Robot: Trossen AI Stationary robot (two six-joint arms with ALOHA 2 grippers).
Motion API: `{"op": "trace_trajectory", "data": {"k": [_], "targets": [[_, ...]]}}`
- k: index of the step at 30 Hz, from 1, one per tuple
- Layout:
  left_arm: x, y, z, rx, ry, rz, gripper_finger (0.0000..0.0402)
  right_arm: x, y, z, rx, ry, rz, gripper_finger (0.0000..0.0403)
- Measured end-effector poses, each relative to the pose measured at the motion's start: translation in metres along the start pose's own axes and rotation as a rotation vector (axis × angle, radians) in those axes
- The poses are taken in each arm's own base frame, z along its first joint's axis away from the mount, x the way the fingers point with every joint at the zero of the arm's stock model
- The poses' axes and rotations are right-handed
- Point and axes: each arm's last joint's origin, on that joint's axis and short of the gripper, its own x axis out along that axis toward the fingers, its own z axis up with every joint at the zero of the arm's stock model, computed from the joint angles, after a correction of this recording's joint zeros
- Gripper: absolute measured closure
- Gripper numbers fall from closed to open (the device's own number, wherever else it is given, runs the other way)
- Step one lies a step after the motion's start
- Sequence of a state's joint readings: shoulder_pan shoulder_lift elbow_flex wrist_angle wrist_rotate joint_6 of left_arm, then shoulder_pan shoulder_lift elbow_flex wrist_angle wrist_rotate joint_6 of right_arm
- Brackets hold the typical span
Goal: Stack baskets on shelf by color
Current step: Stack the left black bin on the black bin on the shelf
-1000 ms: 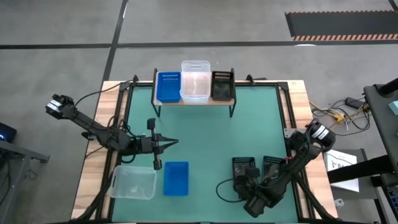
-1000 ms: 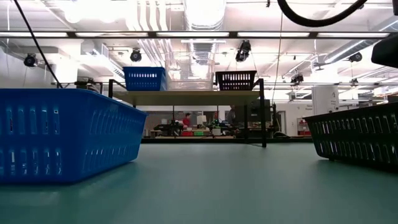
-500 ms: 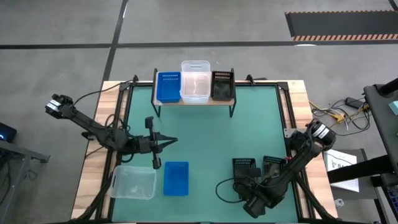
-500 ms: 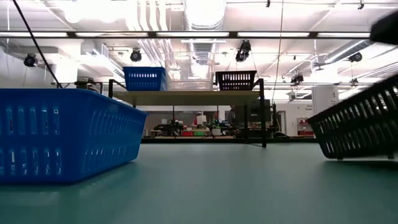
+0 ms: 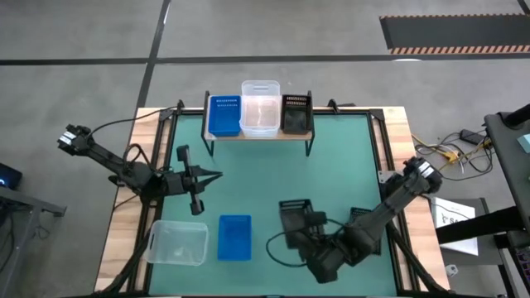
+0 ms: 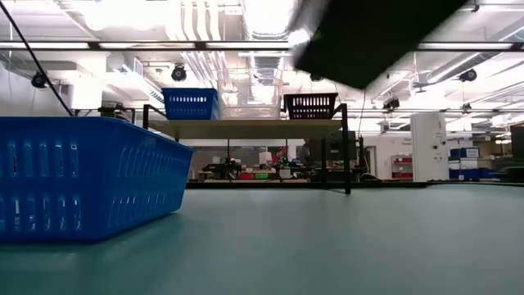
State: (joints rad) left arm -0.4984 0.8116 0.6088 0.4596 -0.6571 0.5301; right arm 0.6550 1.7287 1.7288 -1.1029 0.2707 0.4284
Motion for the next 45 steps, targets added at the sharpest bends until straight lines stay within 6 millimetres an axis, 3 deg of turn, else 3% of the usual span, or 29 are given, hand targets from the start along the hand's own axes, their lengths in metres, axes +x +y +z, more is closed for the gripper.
{"op": "trace_trajectory", "data": {"k": [10, 16, 25, 35, 40, 45], "targets": [[-0.006, 0.001, -0.007, 0.000, 0.001, -0.001, 0.0402, -0.047, -0.066, 0.036, -0.053, -0.067, -0.208, 0.0394], [-0.006, 0.002, -0.007, 0.000, 0.000, 0.000, 0.0402, -0.058, -0.120, 0.041, -0.021, 0.011, -0.303, 0.0394], [-0.008, 0.004, -0.006, -0.006, -0.007, 0.003, 0.0402, -0.065, -0.203, 0.033, 0.059, 0.178, -0.378, 0.0394], [-0.008, 0.004, -0.006, -0.005, -0.007, 0.003, 0.0402, -0.068, -0.291, 0.012, 0.179, 0.231, -0.300, 0.0394], [-0.008, 0.004, -0.006, 0.003, -0.007, 0.004, 0.0402, -0.069, -0.321, 0.004, 0.212, 0.192, -0.237, 0.0394], [-0.009, 0.005, -0.006, 0.009, -0.010, 0.005, 0.0402, -0.068, -0.339, 0.001, 0.209, 0.135, -0.197, 0.0394]]}}
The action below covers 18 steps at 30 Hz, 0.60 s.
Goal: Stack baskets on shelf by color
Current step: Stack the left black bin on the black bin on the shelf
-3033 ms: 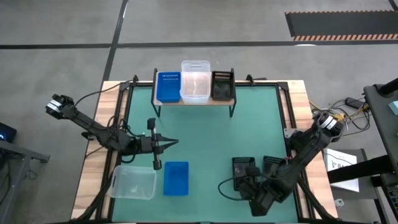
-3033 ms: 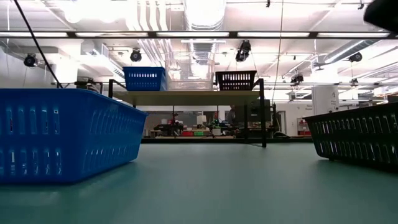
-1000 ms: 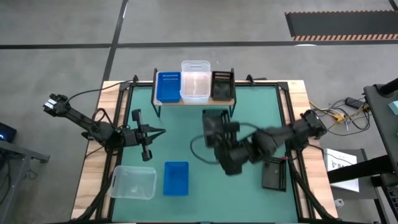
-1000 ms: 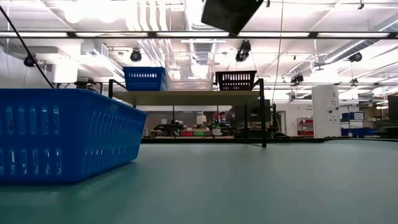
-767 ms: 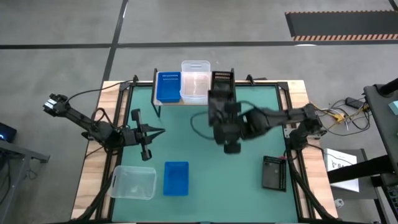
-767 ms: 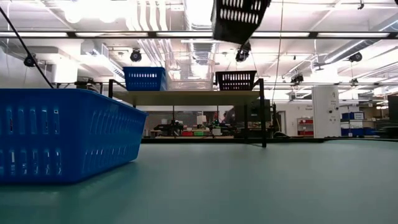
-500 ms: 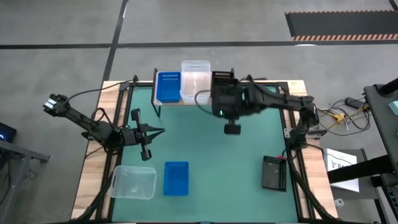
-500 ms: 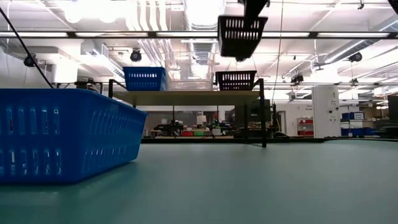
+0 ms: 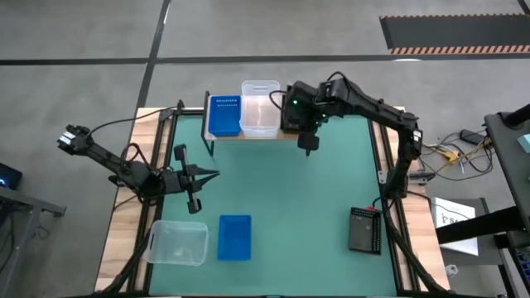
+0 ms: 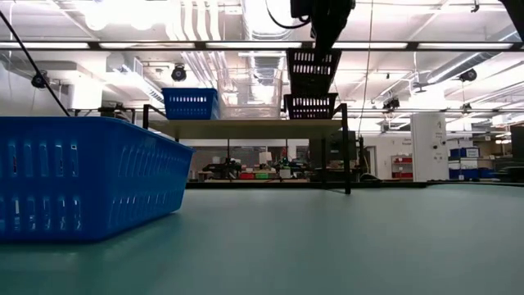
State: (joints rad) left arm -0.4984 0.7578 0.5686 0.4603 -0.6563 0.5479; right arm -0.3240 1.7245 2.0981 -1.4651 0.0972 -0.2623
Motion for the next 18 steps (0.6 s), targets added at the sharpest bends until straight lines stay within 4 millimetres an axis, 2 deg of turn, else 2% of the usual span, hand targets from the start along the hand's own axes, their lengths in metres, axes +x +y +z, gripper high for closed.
{"op": "trace_trajectory", "data": {"k": [18], "targets": [[0.000, 0.001, 0.000, 0.008, -0.002, 0.003, 0.0402, 0.026, -0.010, 0.005, -0.057, 0.013, -0.007, 0.0394]]}}
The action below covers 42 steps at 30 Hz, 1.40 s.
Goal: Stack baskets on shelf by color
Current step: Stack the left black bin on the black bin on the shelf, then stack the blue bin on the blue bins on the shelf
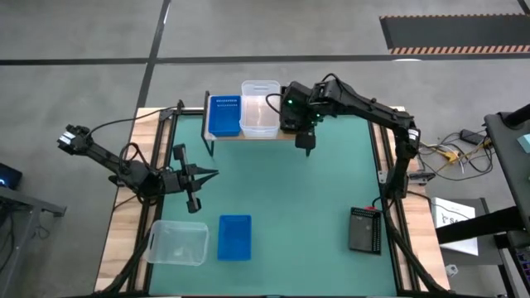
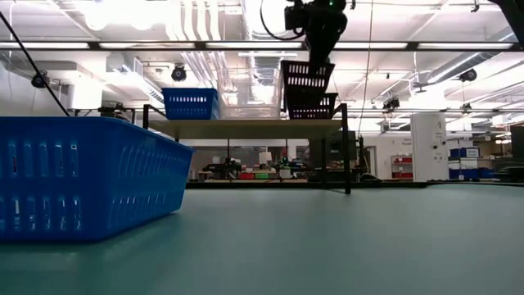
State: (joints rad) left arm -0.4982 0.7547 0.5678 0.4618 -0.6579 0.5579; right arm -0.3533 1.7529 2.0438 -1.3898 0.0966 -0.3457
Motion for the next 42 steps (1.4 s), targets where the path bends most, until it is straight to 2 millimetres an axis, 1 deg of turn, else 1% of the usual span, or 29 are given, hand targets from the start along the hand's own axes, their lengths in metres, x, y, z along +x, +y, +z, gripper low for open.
{"op": "trace_trajectory", "data": {"k": [7, 14, 23, 26, 31, 35, 39, 42], "targets": [[0.000, 0.000, 0.000, 0.000, 0.001, 0.003, 0.0402, 0.018, -0.005, 0.002, 0.002, 0.059, 0.008, 0.0394], [0.000, 0.000, 0.000, 0.001, 0.003, 0.002, 0.0402, 0.024, -0.004, 0.003, -0.009, 0.083, 0.017, 0.0394], [0.000, 0.000, 0.000, 0.000, 0.001, 0.003, 0.0402, 0.024, -0.004, 0.001, -0.010, 0.106, 0.026, 0.0388], [0.000, 0.000, 0.000, 0.001, 0.002, 0.002, 0.0402, 0.024, -0.003, 0.000, 0.006, 0.115, 0.028, 0.0367], [0.000, 0.000, 0.000, 0.009, 0.001, 0.002, 0.0402, 0.023, -0.003, -0.001, 0.015, 0.120, 0.029, 0.0320], [0.000, 0.000, 0.000, 0.009, 0.002, 0.002, 0.0402, 0.018, -0.004, 0.000, 0.042, 0.105, 0.022, 0.0296], [0.000, 0.000, 0.000, 0.009, 0.002, 0.001, 0.0402, 0.010, -0.004, 0.001, 0.061, 0.089, 0.017, 0.0294], [0.000, 0.000, 0.000, 0.009, 0.002, 0.001, 0.0402, 0.004, -0.001, 0.000, 0.077, 0.096, 0.023, 0.0307]]}}
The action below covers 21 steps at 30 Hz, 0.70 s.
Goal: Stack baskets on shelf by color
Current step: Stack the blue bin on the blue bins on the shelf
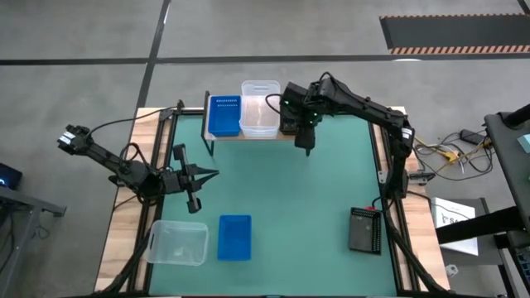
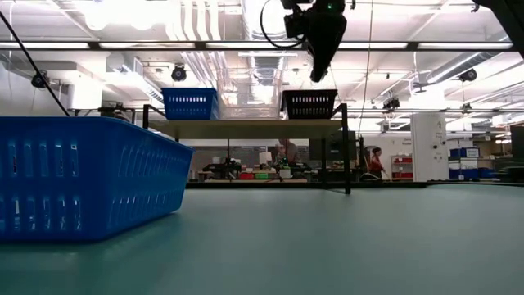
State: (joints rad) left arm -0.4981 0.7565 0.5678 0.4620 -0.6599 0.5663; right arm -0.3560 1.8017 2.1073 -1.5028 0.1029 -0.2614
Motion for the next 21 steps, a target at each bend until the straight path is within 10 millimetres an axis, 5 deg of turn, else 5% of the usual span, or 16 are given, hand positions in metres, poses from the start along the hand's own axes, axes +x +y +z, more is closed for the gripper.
{"op": "trace_trajectory", "data": {"k": [6, 13, 21], "targets": [[0.000, 0.000, 0.000, 0.017, 0.000, 0.000, 0.0402, -0.020, 0.027, -0.009, 0.014, -0.031, 0.096, 0.0349], [0.000, 0.000, 0.000, 0.016, -0.001, 0.000, 0.0402, -0.046, 0.083, -0.015, -0.075, -0.195, 0.131, 0.0383], [0.002, -0.003, -0.001, -0.017, 0.008, -0.007, 0.0402, -0.047, 0.139, -0.030, -0.199, -0.383, 0.184, 0.0394]]}}
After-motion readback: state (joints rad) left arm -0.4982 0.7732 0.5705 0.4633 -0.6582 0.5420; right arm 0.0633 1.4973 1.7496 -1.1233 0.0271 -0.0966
